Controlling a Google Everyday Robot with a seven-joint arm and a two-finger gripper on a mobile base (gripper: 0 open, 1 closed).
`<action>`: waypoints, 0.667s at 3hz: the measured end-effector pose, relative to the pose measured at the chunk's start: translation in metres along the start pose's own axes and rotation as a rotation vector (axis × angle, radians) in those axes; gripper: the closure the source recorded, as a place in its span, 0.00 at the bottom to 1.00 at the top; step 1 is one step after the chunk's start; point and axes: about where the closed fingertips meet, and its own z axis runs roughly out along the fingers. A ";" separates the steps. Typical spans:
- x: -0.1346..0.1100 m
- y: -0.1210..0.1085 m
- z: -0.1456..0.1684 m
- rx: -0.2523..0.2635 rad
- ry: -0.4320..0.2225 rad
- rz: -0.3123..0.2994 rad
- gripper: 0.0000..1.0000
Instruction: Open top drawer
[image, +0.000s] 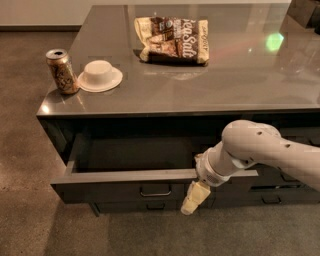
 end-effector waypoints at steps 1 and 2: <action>-0.001 0.011 0.002 -0.011 0.035 -0.040 0.00; 0.002 0.020 -0.013 -0.003 0.070 -0.069 0.00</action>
Offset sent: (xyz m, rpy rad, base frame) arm -0.0340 -0.0100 0.0297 -0.1189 -0.0181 0.0909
